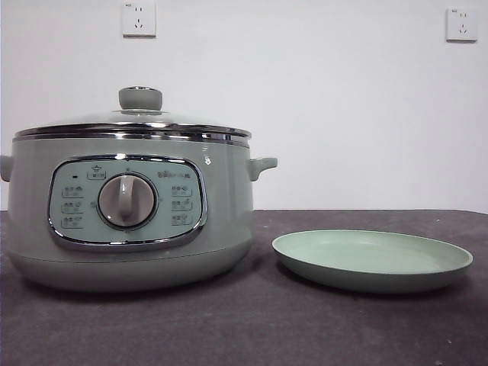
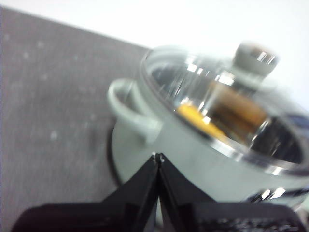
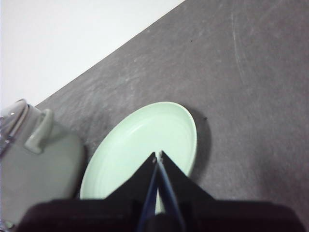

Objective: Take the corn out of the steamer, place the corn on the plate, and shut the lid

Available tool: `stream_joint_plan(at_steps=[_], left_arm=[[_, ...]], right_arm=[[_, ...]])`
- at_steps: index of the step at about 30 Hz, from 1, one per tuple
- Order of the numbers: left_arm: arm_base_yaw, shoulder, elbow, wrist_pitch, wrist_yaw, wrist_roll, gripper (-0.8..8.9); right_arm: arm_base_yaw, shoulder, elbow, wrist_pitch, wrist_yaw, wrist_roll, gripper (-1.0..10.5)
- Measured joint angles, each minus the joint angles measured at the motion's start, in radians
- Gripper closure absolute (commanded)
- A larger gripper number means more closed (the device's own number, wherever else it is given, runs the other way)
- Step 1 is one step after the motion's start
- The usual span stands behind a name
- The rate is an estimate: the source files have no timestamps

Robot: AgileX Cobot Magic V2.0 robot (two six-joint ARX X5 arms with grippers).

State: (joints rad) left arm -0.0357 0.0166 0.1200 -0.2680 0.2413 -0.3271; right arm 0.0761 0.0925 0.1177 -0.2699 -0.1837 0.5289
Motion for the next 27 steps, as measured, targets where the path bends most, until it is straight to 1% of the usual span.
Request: stream_joint_plan(at_steps=[5,11,16,18,22,25,27], left_arm=[[0.0,0.062,0.132,-0.059,0.003,0.015,8.21],[0.0,0.205,0.29,-0.122,0.007,0.094,8.21],[0.0,0.346,0.423,-0.149,0.054,0.158,8.21],[0.0,0.402,0.467,-0.165,0.088,0.174,8.21],[0.0,0.521,0.542,-0.204,0.186,0.199,8.18],[0.0,0.607,0.582,-0.24,0.257,0.208,8.17],[0.0,0.657,0.599,-0.24,0.299,0.211,8.12]], right_arm=[[0.0,0.101,0.132,-0.04,0.0,-0.06,9.6],[0.0,0.266,0.317,-0.09,0.0,-0.158,9.5],[0.0,0.419,0.492,-0.177,-0.013,-0.247,9.5],[0.0,0.483,0.562,-0.227,-0.047,-0.287,9.5],[-0.003,0.607,0.687,-0.316,-0.161,-0.373,9.5],[-0.003,0.68,0.749,-0.369,-0.246,-0.427,9.4],[-0.003,0.722,0.772,-0.379,-0.288,-0.449,9.1]])
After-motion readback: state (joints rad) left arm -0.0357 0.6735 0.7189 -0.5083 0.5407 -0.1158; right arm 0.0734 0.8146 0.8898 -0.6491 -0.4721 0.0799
